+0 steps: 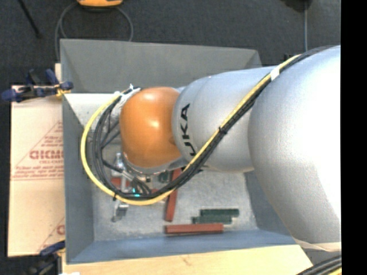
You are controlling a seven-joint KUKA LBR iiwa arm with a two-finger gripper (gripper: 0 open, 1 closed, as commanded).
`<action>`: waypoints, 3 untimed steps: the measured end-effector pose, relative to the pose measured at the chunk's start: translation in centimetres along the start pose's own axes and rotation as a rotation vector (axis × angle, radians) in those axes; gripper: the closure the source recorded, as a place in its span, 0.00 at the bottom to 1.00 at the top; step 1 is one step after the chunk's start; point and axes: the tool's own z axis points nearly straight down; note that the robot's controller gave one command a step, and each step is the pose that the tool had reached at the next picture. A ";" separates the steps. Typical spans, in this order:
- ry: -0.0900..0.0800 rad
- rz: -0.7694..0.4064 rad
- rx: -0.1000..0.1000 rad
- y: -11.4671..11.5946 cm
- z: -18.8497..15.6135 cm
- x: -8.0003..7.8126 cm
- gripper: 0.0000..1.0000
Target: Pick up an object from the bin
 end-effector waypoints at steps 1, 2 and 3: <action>-0.007 0.004 -0.002 -0.1 -0.4 -0.2 0.00; -0.015 -0.102 -0.006 -2.5 6.9 -6.9 1.00; -0.015 -0.101 -0.006 -2.5 6.9 -6.9 1.00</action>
Offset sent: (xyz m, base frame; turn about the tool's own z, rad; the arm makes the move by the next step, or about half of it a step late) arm 0.0635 -0.0273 -0.0791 -0.1050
